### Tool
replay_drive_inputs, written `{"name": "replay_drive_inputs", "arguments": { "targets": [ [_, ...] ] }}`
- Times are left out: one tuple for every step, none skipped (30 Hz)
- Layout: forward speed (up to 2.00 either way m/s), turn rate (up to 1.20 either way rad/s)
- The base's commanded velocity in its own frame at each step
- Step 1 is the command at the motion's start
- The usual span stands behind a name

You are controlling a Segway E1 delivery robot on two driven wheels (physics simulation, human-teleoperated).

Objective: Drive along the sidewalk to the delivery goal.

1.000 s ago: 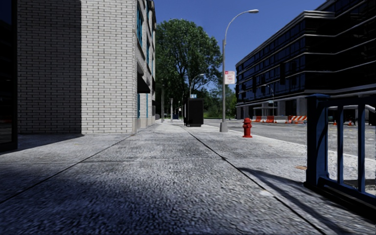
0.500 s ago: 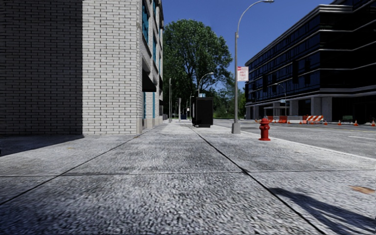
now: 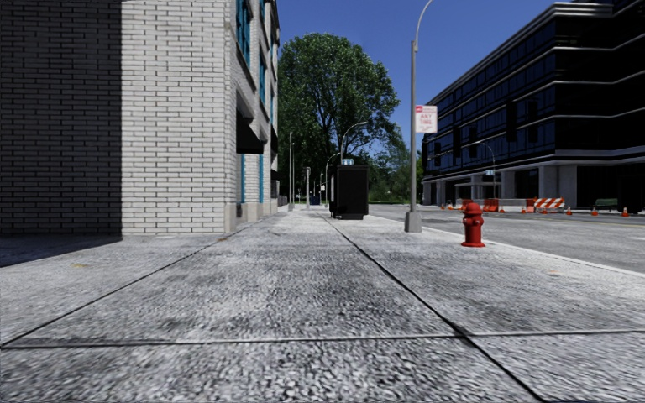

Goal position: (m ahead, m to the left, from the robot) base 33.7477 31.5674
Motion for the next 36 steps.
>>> {"name": "replay_drive_inputs", "arguments": {
  "targets": [
    [1.67,0.07],
    [1.71,0.06],
    [1.74,0.0],
    [1.78,0.0],
    [2.0,0.0],
    [2.0,0.0],
    [2.0,0.0],
    [2.0,0.0],
    [2.0,0.0],
    [2.0,0.0],
    [2.0,0.0],
    [2.0,0.06],
    [2.0,0.19],
    [2.0,0.24],
    [2.0,0.24],
    [2.0,0.25],
    [2.0,0.27],
    [2.0,0.32],
    [2.0,0.32],
    [2.0,0.33],
    [2.0,0.33],
    [2.0,0.29],
    [2.0,0.29],
    [2.0,0.14],
    [2.0,0.02],
    [2.0,0.0],
    [2.0,0.0],
    [2.0,0.0],
    [2.0,0.0],
    [2.0,0.0],
    [2.0,0.0],
    [2.0,0.0],
    [2.0,0.0],
    [2.0,0.0],
    [2.0,0.0],
    [2.0,0.0]
  ]
}}
